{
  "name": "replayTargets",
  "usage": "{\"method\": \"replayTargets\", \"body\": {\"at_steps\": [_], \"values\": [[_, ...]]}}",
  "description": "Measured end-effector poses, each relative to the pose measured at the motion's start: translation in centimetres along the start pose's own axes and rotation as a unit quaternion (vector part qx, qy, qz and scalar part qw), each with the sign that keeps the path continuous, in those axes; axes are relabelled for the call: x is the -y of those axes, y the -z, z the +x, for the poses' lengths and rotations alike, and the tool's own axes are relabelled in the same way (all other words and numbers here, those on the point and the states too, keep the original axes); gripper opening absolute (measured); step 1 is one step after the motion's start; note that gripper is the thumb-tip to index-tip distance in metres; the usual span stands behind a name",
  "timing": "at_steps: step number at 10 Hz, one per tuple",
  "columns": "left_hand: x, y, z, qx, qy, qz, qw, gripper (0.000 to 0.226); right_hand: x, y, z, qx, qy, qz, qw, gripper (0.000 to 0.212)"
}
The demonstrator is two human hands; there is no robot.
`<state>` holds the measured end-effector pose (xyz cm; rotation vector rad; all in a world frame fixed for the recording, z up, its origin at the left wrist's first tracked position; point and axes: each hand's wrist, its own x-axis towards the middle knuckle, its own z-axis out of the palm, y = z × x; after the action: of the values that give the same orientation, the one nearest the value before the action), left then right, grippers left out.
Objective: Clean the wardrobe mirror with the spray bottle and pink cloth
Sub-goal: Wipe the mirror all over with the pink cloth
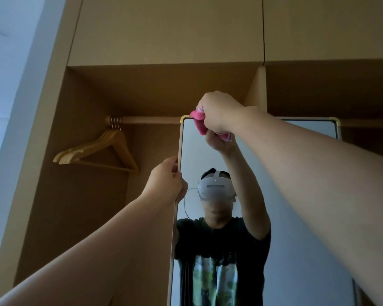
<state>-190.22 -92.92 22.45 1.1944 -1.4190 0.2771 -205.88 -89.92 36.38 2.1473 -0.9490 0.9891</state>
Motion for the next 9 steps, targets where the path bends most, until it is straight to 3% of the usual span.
{"method": "replayTargets", "body": {"at_steps": [4, 5, 8, 9], "values": [[0.2, -0.9, 0.2, -0.022, 0.019, 0.004, 1.000, 0.026, -4.4, 2.1, -2.0, 0.036, -0.048, -0.047, 0.997, 0.011], [0.3, -1.2, 0.5, -0.033, 0.029, 0.013, 0.999, 0.022, -5.9, 1.8, -3.0, 0.024, -0.053, -0.042, 0.997, 0.028], [0.3, -2.0, 0.4, -0.038, 0.036, -0.025, 0.998, 0.025, -8.7, 4.2, -4.5, 0.055, -0.082, -0.076, 0.992, 0.013], [-0.7, -1.6, -0.2, -0.034, 0.042, -0.068, 0.996, 0.037, -10.0, 4.8, -5.2, 0.055, -0.093, -0.086, 0.990, 0.013]]}}
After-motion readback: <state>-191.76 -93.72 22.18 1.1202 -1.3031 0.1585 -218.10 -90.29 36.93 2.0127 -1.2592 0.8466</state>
